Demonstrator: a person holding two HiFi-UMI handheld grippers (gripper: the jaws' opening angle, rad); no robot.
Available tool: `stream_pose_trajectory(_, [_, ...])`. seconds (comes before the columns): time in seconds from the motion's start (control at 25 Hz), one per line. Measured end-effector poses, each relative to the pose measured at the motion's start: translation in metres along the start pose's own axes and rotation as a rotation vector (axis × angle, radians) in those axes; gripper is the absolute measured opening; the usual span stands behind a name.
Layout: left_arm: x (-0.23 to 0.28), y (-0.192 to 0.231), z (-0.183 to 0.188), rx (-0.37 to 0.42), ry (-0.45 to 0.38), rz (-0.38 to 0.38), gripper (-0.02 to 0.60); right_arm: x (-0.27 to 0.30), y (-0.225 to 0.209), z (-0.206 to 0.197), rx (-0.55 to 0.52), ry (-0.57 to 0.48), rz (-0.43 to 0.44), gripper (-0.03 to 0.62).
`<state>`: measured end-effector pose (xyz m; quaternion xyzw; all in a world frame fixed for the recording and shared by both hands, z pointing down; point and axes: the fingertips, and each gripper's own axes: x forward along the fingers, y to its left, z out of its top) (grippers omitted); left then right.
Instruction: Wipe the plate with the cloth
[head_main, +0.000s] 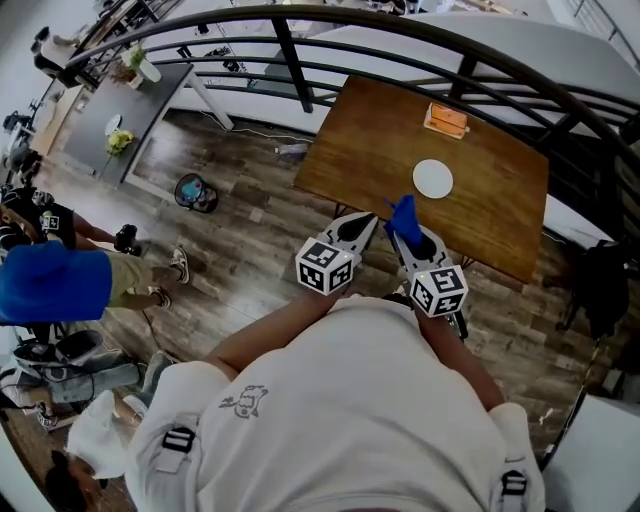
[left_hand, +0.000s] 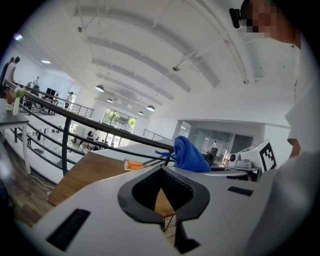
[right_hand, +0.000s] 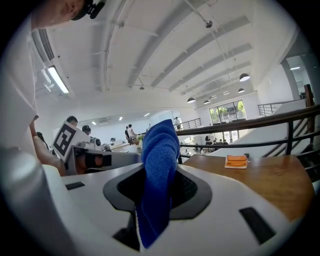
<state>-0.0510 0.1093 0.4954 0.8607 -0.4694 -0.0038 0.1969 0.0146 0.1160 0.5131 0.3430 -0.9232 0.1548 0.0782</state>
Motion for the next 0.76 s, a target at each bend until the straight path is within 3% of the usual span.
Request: stream_pose_trajectory(0.76, [-0.004,0.017,0.014,-0.019,-0.057,0.025,0.006,0.011,-0.006,0.009,-0.004,-0.011,-0.025,0.126])
